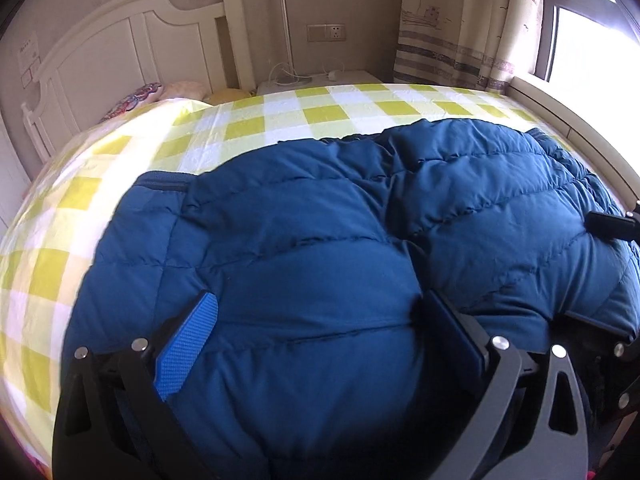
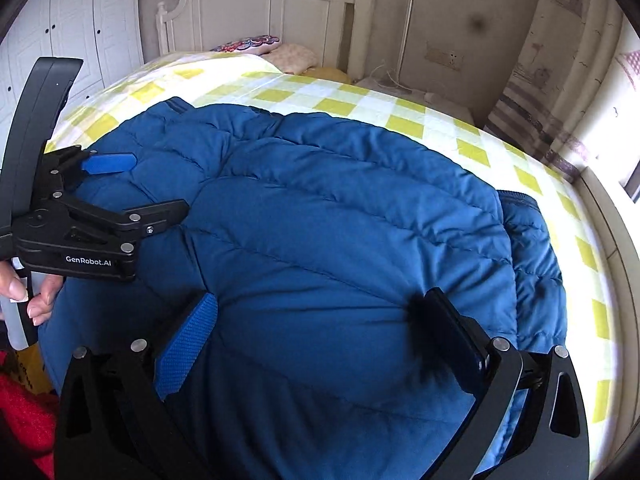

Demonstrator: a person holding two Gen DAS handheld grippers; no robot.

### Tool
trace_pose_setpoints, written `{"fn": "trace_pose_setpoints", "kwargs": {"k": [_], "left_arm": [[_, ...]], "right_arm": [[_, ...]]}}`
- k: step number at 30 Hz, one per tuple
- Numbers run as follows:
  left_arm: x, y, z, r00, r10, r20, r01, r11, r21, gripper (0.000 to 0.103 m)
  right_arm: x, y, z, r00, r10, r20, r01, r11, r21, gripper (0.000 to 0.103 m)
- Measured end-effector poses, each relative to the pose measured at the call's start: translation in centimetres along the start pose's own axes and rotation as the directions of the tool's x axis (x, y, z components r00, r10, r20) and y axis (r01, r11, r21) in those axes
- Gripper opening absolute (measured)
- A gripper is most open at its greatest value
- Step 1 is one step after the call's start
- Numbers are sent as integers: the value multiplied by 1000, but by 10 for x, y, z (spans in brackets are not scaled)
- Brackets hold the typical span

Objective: Fold large clothes
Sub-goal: 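Smooth the top of the folded jacket with both tools open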

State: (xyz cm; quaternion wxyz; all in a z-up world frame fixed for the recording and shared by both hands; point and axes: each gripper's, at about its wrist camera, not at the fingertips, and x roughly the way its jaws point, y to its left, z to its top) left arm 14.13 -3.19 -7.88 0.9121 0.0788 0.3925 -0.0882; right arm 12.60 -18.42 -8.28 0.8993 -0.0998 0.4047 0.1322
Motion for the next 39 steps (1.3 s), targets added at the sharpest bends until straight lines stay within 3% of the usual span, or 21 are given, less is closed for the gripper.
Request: {"fn": "trace_pose_setpoints", "kwargs": {"k": [3, 5, 8, 10, 12, 16, 20, 23, 25, 26, 30, 37, 39], "left_arm": [[-30, 13, -9, 997, 39, 64, -38, 999, -17, 101], [-45, 32, -20, 988, 120, 96, -118, 993, -29, 101], [-36, 63, -38, 975, 218, 37, -215, 974, -74, 101], [-31, 89, -51, 993, 119, 28, -113, 980, -166, 101], [-32, 96, -54, 994, 105, 33, -96, 976, -196, 101], [-42, 81, -49, 979, 200, 28, -193, 969, -153, 100], [-87, 50, -58, 987, 88, 137, -72, 990, -123, 100], [-87, 5, -69, 990, 49, 135, -52, 998, 25, 101], [-63, -9, -77, 991, 99, 94, -105, 993, 61, 101], [-57, -10, -77, 987, 97, 124, -104, 993, 47, 101], [-59, -2, -75, 995, 43, 95, -48, 998, 49, 101], [-77, 54, -102, 992, 92, 91, -82, 991, -107, 101], [-75, 65, -112, 991, 61, 116, -47, 991, -127, 101]], "right_arm": [[-16, -10, -4, 999, -31, 12, 31, 999, 17, 98], [-25, -28, -11, 998, -53, 29, 52, 997, 58, 98], [-20, -66, -26, 998, -66, 17, 62, 984, 166, 98], [-14, -84, -40, 999, 9, 38, -19, 968, 249, 98], [-13, -84, -41, 999, 8, 37, -17, 968, 252, 98], [-23, -69, -31, 997, -81, 11, 77, 972, 220, 98], [-49, -26, -28, 995, -1, 103, -15, 989, 147, 98], [-43, 22, -35, 992, 49, 116, -53, 998, 26, 98], [-27, 46, -44, 994, -2, 106, 6, 999, -32, 99], [-23, 53, -50, 989, -44, 143, 53, 997, -56, 99], [-26, 45, -51, 993, -10, 114, 16, 998, -57, 98], [-66, -1, -80, 982, -99, 160, 91, 994, 60, 98], [-59, -23, -100, 988, -46, 148, 26, 991, 132, 98]]}}
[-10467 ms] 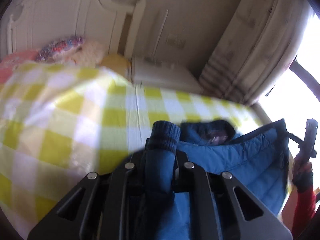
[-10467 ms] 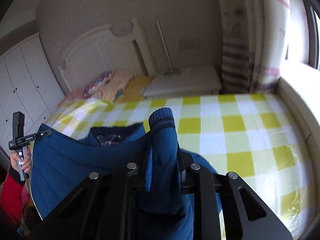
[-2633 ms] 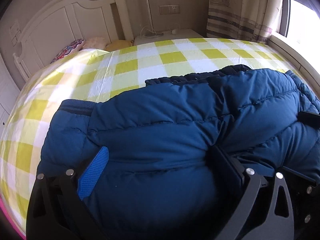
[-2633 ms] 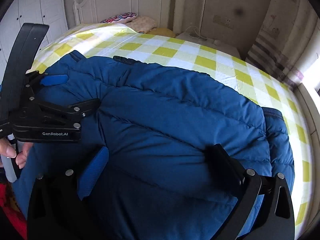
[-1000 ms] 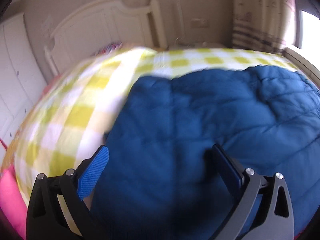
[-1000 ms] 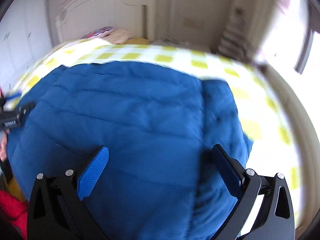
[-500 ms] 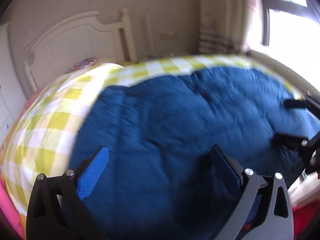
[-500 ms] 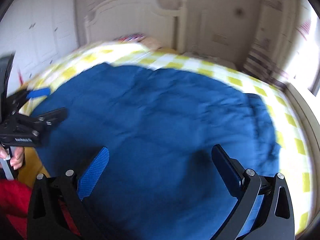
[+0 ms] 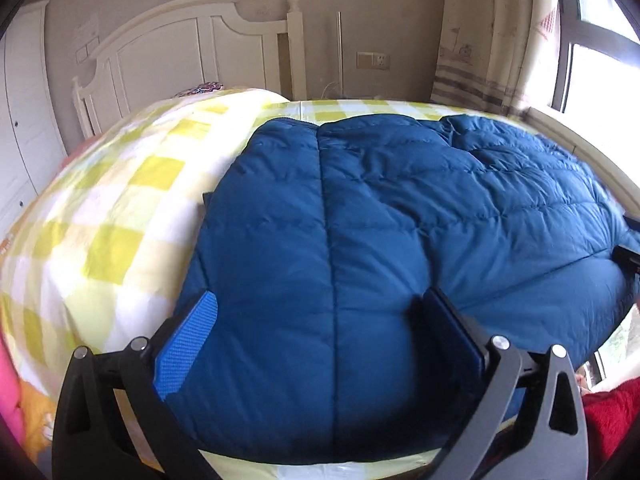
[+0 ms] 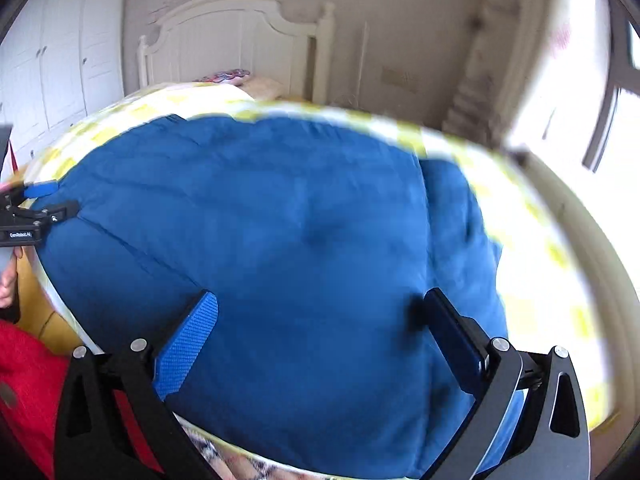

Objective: Fold large clothes
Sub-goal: 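Smooth the top of the folded jacket with both tools open, then grasp the folded blue jacket bundle edge with the right tool and lift it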

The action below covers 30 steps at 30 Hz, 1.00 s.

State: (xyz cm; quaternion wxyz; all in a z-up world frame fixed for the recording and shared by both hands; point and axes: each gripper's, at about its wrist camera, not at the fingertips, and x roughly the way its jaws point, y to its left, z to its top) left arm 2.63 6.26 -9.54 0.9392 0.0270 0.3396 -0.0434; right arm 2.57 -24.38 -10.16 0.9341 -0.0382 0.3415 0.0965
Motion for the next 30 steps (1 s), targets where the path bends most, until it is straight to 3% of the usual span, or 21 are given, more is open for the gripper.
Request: {"fn": "trace_pose_setpoints", "kwargs": {"k": [2, 6, 10, 13, 16, 18, 20, 22, 24, 27, 30], "left_arm": [[2, -3, 0, 1000, 21, -2, -21, 1000, 11, 101], [-2, -5, 7, 997, 59, -43, -58, 998, 20, 101], [-18, -7, 16, 998, 68, 0, -68, 998, -4, 100], [-25, -28, 31, 999, 14, 37, -16, 999, 44, 100], [-22, -64, 52, 997, -23, 76, 12, 990, 138, 101], [-13, -88, 64, 994, -25, 107, 3, 979, 206, 101], [3, -108, 76, 993, -4, 114, -26, 966, 257, 101], [31, -120, 87, 996, 14, 86, -37, 961, 274, 101], [62, -125, 88, 999, 32, 2, -31, 958, 285, 101], [80, -112, 89, 997, -42, -63, 55, 977, 208, 101], [81, -108, 88, 996, -61, -68, 73, 978, 194, 101]], "right_arm": [[1, -15, -9, 999, 52, 10, -53, 995, 87, 99], [-23, -27, -8, 1000, 29, -2, -29, 993, 117, 97], [-63, -71, -34, 999, -22, 28, 14, 966, 259, 98], [-82, -98, -65, 999, 20, 41, -35, 917, 397, 98], [-81, -111, -87, 986, 140, 86, -164, 843, 512, 98], [-72, -115, -97, 974, 204, 103, -226, 791, 568, 95], [-63, -111, -97, 963, 246, 111, -264, 766, 586, 89], [-57, -107, -93, 960, 255, 117, -275, 769, 577, 89], [-52, -103, -88, 960, 251, 123, -276, 778, 565, 89], [-46, -105, -80, 955, 265, 134, -293, 766, 573, 89], [-31, -101, -65, 956, 270, 116, -287, 771, 569, 89]]}}
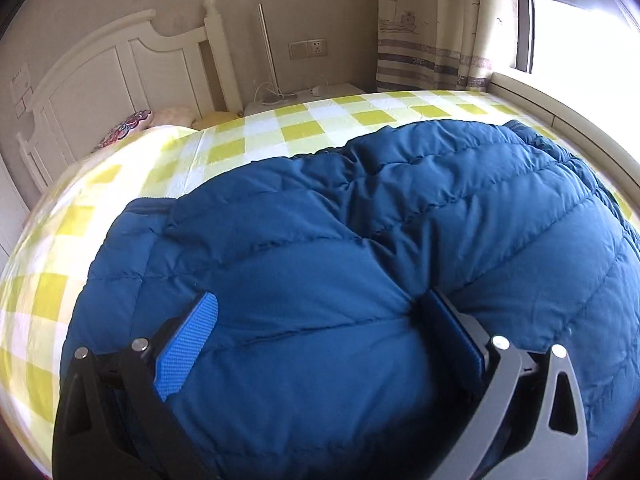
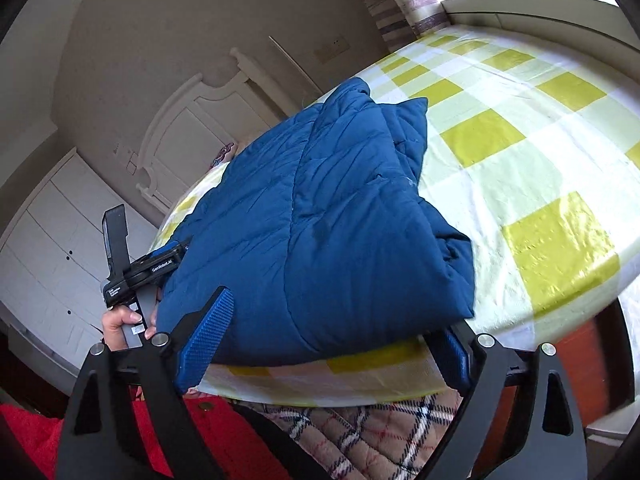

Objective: Fold large clothes
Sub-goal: 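Grasp the folded blue jacket bundle edge with the right tool and lift it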

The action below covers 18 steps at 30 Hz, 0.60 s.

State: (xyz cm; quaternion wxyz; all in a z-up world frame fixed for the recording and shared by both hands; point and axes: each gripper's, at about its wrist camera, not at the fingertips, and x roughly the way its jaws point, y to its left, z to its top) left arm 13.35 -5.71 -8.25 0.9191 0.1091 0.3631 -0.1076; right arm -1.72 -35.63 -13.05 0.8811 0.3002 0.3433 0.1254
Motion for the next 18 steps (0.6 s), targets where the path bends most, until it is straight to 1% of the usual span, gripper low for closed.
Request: {"fn": "trace_pose_setpoints", "kwargs": {"k": [3, 4, 6, 7, 8, 9, 10, 11, 12, 13, 14, 15, 17, 18], "left_arm": [[1, -1, -1, 1000, 7, 2, -8, 1000, 7, 101], [1, -1, -1, 1000, 5, 3, -5, 1000, 5, 101], [1, -2, -1, 1000, 3, 0, -3, 1000, 2, 101], [1, -2, -1, 1000, 2, -3, -2, 1000, 0, 101], [1, -2, 0, 1000, 5, -10, -5, 1000, -4, 101], [-2, -1, 0, 1000, 7, -14, -7, 1000, -7, 101], [-3, -1, 4, 1000, 1, -21, -1, 1000, -3, 101], [-5, -1, 7, 1000, -6, -23, 6, 1000, 7, 101], [-9, -3, 14, 1000, -4, -18, 5, 999, 31, 101], [-10, -3, 20, 1000, 17, -6, -17, 999, 49, 101], [-10, -3, 32, 998, 63, 11, -64, 996, 65, 101], [-6, -1, 43, 996, 92, 11, -92, 994, 64, 101], [9, 5, 65, 993, 115, -6, -114, 992, 48, 101], [23, 8, 76, 989, 148, -24, -147, 988, 36, 101]], "right_arm": [[23, 12, 16, 998, -49, -25, 49, 999, 12, 92], [33, 15, 24, 998, -61, -29, 62, 997, 37, 92], [44, 16, 32, 998, -66, -8, 67, 993, 94, 91], [47, 15, 34, 998, -65, 6, 64, 992, 108, 88], [48, 11, 35, 998, -63, 31, 59, 990, 130, 75], [45, 7, 33, 997, -41, 68, 31, 989, 143, 64], [41, 5, 33, 995, -22, 98, 8, 989, 147, 58], [35, 5, 31, 992, -15, 126, -2, 991, 131, 47], [30, 6, 30, 990, -16, 142, 0, 994, 107, 42], [27, 8, 29, 988, -14, 153, 0, 996, 91, 41], [24, 10, 30, 987, -9, 162, -4, 997, 80, 40], [22, 14, 32, 985, -8, 173, -3, 998, 67, 40], [17, 26, 35, 980, -18, 198, 14, 1000, 21, 40], [14, 33, 35, 977, -22, 212, 25, 1000, -8, 40]]}}
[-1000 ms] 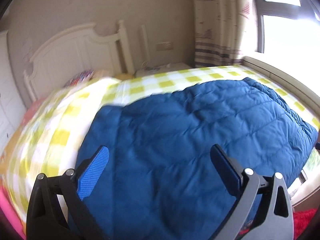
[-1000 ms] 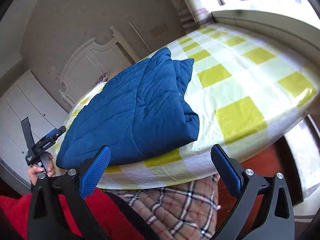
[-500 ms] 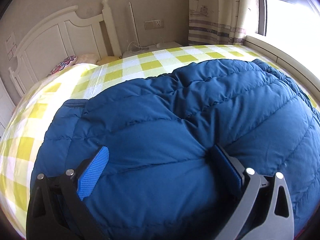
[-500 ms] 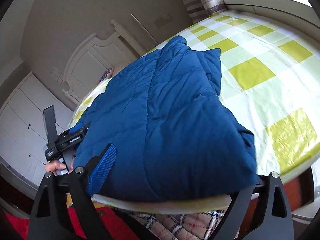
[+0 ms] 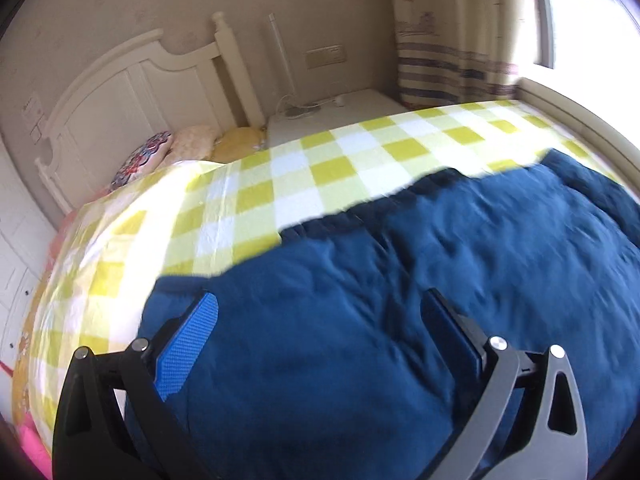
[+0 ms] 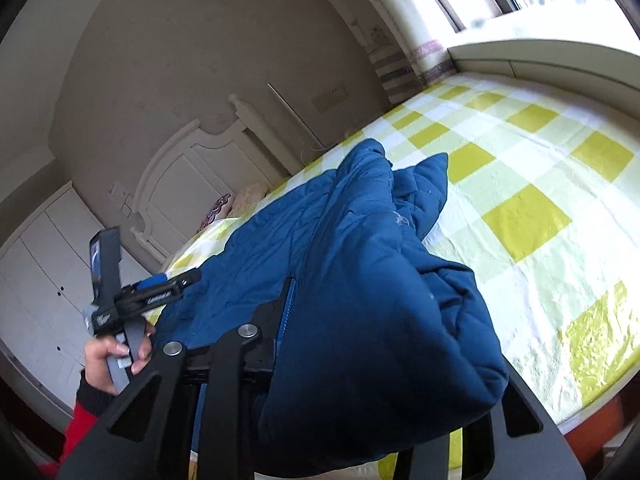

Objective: Fold large clothes
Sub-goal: 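Grasp the folded blue jacket bundle edge with the right tool and lift it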

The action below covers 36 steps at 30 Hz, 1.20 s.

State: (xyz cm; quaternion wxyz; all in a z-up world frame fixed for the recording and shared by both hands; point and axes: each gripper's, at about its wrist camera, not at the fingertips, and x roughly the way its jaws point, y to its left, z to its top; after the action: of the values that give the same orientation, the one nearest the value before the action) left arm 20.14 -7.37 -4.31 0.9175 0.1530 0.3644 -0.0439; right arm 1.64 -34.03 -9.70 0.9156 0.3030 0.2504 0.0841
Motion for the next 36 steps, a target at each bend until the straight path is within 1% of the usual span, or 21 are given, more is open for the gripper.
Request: {"fn": "trace_pose_setpoints", "kwargs": {"k": [1, 4, 6, 11, 13, 16, 18, 19, 20, 21, 23, 25, 26, 28, 30, 31, 32, 33, 34, 35, 36], "left_arm": [[18, 0, 10, 999, 29, -34, -29, 999, -13, 101], [68, -6, 19, 987, 2, -163, -2, 1000, 0, 101], [66, 0, 20, 988, -13, -155, 11, 1000, -14, 101], [-14, 27, -17, 993, -115, -10, 114, 990, -80, 100], [-52, 26, -54, 986, -158, 49, 159, 987, -26, 100], [-74, -5, -119, 979, -202, 15, 197, 967, 160, 101], [-91, -3, -150, 978, -196, 72, 178, 963, 200, 100], [-99, 9, -156, 970, -235, 66, 220, 958, 182, 100], [-109, 36, -159, 953, -293, 77, 284, 953, 107, 100], [-118, 61, -160, 948, -299, 109, 297, 954, 34, 100], [-142, 138, -161, 954, -195, 226, 237, 955, -176, 100], [-164, 201, -162, 952, -64, 298, 162, 934, -318, 100], [-173, 221, -163, 951, -13, 310, 131, 923, -362, 100], [-193, 259, -161, 938, 79, 338, 79, 899, -430, 100], [-204, 277, -154, 928, 99, 358, 71, 898, -434, 100], [-204, 280, -148, 931, 95, 352, 67, 905, -420, 100], [-202, 278, -141, 935, 84, 344, 66, 914, -401, 100], [-195, 273, -132, 943, 54, 329, 74, 928, -365, 100], [-189, 266, -124, 948, 28, 316, 85, 937, -338, 100], [-178, 255, -112, 956, -20, 293, 109, 951, -288, 100], [-168, 245, -102, 959, -69, 276, 138, 962, -238, 100]], "right_arm": [[-3, 5, 1, 1000, -2, 11, 2, 1000, -22, 40], [-5, 24, 7, 1000, -8, 27, 10, 997, -72, 40], [-8, 33, 12, 1000, -5, 30, 8, 996, -94, 39], [-11, 66, 20, 998, -13, 55, 24, 980, -197, 39], [-13, 78, 23, 998, -3, 67, 18, 974, -226, 40], [-12, 109, 29, 996, 42, 83, -17, 960, -280, 40], [-7, 136, 35, 994, 79, 78, -48, 939, -339, 40], [-5, 152, 35, 993, 91, 79, -54, 924, -379, 40], [0, 176, 34, 991, 107, 79, -62, 899, -433, 39], [4, 195, 32, 989, 124, 74, -74, 875, -479, 40], [18, 241, 17, 986, 159, 49, -99, 799, -592, 40], [40, 291, -10, 982, 186, -8, -139, 700, -701, 40], [53, 315, -28, 981, 191, -46, -160, 641, -750, 40], [81, 359, -77, 979, 162, -123, -188, 482, -856, 40], [118, 386, -135, 968, 72, -239, -250, 309, -918, 40], [140, 392, -171, 954, -13, -298, -288, 215, -933, 40], [152, 392, -199, 955, -55, -291, -281, 138, -950, 43], [156, 391, -227, 977, -57, -207, -206, 24, -978, 44], [155, 391, -241, 986, -57, -158, -160, -35, -986, 44], [156, 391, -248, 990, -61, -129, -133, -68, -989, 46], [158, 391, -244, 988, -65, -143, -146, -47, -988, 48]]}}
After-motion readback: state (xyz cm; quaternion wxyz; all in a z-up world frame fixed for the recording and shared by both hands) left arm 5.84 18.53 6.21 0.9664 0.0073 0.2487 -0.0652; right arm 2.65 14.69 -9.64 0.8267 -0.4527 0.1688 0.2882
